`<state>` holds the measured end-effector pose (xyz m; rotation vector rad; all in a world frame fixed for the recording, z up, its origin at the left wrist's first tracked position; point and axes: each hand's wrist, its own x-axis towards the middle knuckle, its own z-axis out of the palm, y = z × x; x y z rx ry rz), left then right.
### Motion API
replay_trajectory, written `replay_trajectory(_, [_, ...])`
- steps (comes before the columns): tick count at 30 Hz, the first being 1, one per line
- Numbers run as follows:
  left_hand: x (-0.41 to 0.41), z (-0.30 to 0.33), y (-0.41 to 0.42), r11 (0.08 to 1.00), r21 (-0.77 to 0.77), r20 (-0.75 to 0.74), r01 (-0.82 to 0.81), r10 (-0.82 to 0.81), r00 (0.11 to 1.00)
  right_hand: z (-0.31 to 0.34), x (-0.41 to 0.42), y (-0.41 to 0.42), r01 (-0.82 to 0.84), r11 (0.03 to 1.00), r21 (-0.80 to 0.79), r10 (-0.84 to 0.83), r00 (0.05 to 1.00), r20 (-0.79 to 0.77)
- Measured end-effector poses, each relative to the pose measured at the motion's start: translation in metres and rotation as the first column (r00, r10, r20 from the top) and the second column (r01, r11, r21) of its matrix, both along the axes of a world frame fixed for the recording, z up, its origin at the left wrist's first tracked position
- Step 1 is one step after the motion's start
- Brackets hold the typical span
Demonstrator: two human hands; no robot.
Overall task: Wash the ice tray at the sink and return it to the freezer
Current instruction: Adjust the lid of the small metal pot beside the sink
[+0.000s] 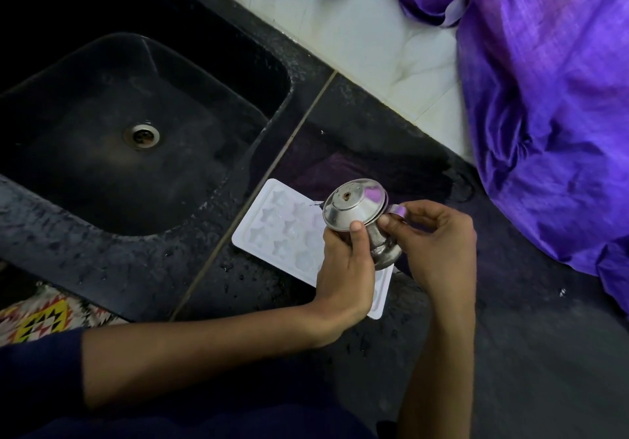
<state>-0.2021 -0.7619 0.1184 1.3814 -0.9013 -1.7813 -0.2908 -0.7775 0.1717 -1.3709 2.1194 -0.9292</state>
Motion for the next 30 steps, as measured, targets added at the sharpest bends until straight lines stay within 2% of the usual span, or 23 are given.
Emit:
replay_trajectory(7, [-0.001, -0.002, 0.002, 1.000, -0.021, 0.011, 0.004, -0.004, 1.000, 0.001, -0.001, 0.003, 0.006, 1.000, -0.015, -0.006, 1.000, 0.019])
replay_trajectory(18, [-0.005, -0.003, 0.010, 0.979, -0.186, 0.015, -0.083, 0.087, 0.996, -0.005, -0.009, 0.013, 0.019, 0.997, -0.080, -0.002, 0.980, 0.199])
replay_trajectory(22, [-0.006, -0.005, 0.015, 0.982, -0.162, 0.007, -0.101, 0.104, 0.995, -0.006, -0.008, 0.014, -0.014, 0.998, -0.054, 0.023, 0.984, 0.178])
replay_trajectory(30, [-0.009, -0.010, 0.028, 0.994, -0.005, 0.014, -0.113, 0.113, 0.994, -0.008, -0.002, 0.019, -0.069, 0.997, 0.035, 0.069, 0.998, 0.016])
